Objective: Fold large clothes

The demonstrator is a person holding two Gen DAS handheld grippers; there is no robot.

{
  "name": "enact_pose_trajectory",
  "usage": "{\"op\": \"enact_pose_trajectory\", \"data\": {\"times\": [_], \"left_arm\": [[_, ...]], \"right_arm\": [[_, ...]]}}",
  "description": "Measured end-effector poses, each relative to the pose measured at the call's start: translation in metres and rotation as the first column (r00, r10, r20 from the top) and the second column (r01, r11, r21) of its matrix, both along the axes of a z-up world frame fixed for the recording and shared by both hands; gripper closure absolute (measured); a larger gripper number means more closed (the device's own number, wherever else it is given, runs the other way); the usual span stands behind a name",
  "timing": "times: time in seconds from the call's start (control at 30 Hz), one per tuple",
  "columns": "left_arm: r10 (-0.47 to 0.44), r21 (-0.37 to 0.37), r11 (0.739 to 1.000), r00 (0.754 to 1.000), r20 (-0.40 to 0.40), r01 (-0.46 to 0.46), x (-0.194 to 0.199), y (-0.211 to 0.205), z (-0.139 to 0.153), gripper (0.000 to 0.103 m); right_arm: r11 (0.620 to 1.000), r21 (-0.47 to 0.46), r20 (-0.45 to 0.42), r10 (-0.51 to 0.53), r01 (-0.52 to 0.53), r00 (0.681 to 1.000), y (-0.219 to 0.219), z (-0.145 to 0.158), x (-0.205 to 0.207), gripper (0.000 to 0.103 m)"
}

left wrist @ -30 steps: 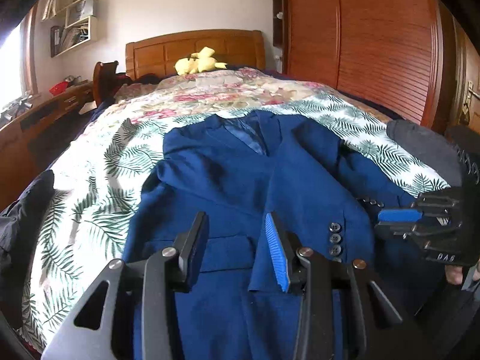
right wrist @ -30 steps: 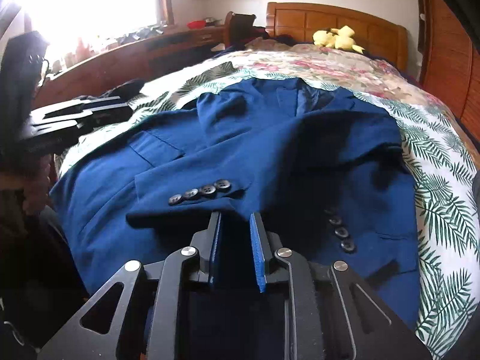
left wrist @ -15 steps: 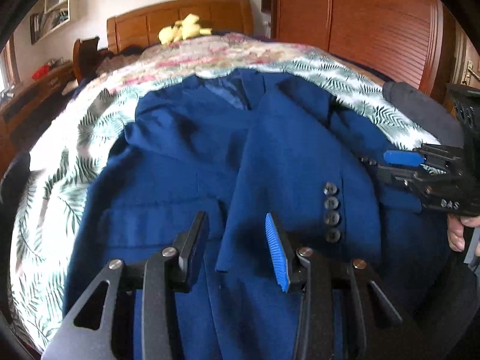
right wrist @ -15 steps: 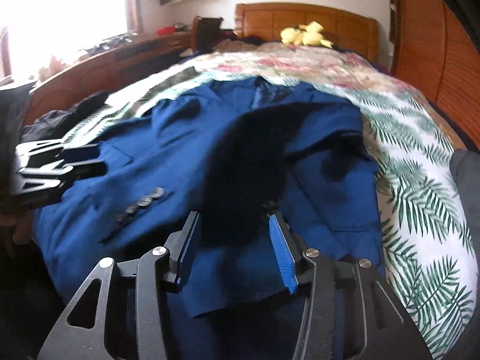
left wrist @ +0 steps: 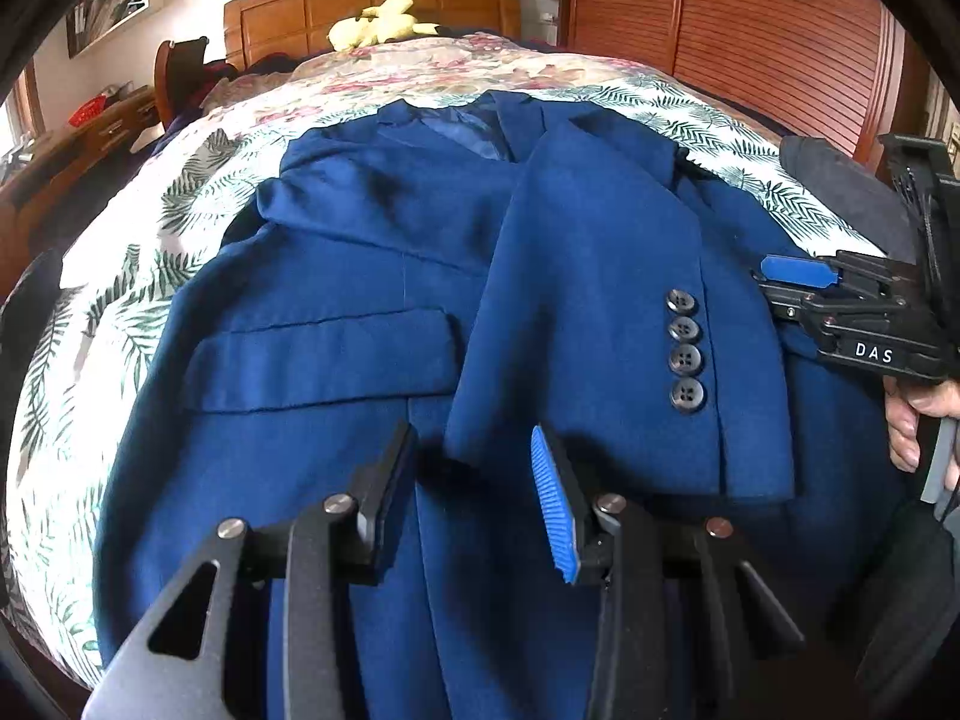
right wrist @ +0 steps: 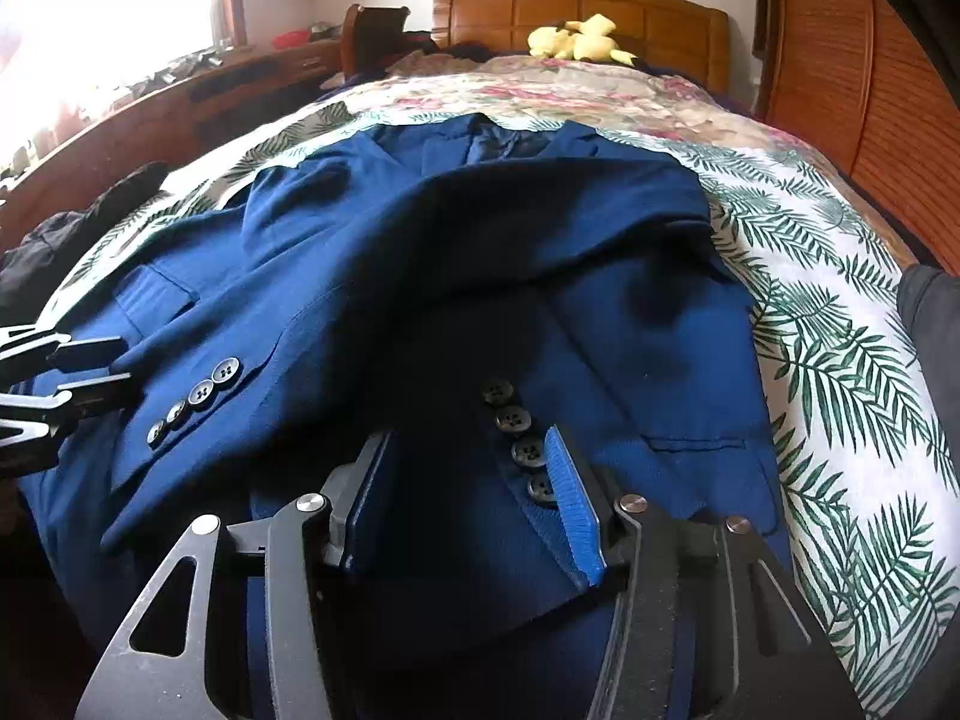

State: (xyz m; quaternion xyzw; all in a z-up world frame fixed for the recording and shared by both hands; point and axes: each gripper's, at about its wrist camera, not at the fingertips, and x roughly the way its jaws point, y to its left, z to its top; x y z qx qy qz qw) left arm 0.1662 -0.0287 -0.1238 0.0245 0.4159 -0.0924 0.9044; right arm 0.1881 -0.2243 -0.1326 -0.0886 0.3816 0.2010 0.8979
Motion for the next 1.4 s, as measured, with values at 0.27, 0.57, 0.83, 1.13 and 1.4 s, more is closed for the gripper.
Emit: {"op": "enact_pose_trajectory", "data": {"times": [0.27,0.57,0.83,1.13,1.4], "left_arm": [[-0.057,-0.018,0.998,0.998,0.007,0.057,-0.003,-0.004,0.001,0.080],[-0.025,0.025,0.999,0.991,0.129,0.022,-0.008,0.011,0.039,0.103],[0.046,0.060,0.997,0.982,0.183,-0.058,0.027,0.049,0.074,0.103],[0.061,0.076,0.995,0.991,0.115,-0.070,0.061,0.075,0.062,0.103],[0.040,0.038,0.998,0.993,0.111,-0.045,0.054,0.080,0.055,0.102]], "right_arm": [[1.000,-0.006,-0.004,-0.016,0.016,1.000,0.000,-0.002,0.003,0.044],[1.000,0.012,-0.015,-0.022,0.022,1.000,-0.004,-0.001,0.006,0.043],[0.998,0.041,-0.009,-0.045,0.045,0.999,-0.006,0.002,0.009,0.043],[0.998,0.021,-0.006,-0.054,0.054,0.999,-0.002,-0.001,0.014,0.043],[0.998,0.013,0.000,-0.057,0.057,0.998,0.000,-0.004,0.014,0.043]]}}
